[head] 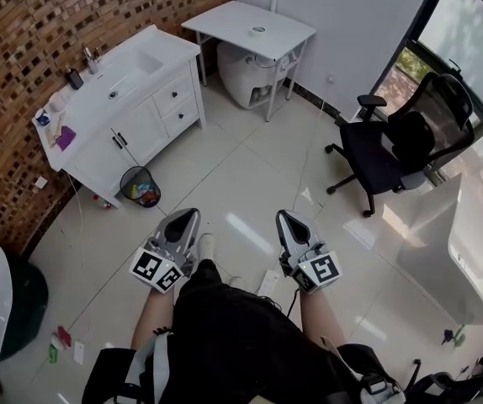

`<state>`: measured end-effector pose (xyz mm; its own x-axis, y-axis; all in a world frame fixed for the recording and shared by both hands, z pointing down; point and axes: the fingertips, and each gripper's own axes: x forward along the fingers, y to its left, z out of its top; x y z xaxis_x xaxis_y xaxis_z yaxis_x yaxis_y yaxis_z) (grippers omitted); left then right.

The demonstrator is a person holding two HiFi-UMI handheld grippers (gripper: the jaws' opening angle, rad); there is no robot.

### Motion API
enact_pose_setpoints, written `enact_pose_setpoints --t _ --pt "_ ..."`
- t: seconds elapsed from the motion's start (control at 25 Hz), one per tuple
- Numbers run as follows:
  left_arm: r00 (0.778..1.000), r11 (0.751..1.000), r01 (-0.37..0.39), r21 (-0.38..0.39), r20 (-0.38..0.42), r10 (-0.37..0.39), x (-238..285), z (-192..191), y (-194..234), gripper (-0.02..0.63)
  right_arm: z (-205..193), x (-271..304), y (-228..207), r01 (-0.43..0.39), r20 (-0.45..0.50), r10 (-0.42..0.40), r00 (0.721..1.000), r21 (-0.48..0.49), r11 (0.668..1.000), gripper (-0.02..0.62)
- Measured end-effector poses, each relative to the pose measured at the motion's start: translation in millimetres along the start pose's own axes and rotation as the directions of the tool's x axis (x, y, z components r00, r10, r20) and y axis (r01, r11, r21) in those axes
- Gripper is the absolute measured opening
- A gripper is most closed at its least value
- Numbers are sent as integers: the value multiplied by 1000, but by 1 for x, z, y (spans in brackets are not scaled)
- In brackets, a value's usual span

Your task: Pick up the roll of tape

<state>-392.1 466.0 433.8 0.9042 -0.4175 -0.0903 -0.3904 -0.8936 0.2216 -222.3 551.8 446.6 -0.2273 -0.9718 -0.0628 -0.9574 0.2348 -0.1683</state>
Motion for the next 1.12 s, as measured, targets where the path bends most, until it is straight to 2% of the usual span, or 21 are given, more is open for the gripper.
enact_pose_setpoints --t 0.12,0.4,0.56,0.72,0.92,1.12 --pt "999 999 38 15 -9 -38 19 -2 -3 2 -1 4 -9 9 -9 -9 1000 -6 1000 5" --pt "995 995 96 -9 6 -96 65 -10 20 2 -5 22 -48 84 -5 -84 996 -29 996 5" --pt "995 995 99 0 23 -99 106 -6 44 2 -7 48 -79 107 -3 -107 994 -61 992 5" --pt "987 989 150 0 52 -150 147 4 73 2 2 84 -102 138 3 -138 990 -83 987 5" --pt "986 988 153 -4 74 -152 191 15 113 2 8 119 -140 169 4 -170 985 -100 980 5" --pt "986 987 162 -10 48 -161 228 9 152 2 4 162 -174 193 -5 -194 981 -91 977 5"
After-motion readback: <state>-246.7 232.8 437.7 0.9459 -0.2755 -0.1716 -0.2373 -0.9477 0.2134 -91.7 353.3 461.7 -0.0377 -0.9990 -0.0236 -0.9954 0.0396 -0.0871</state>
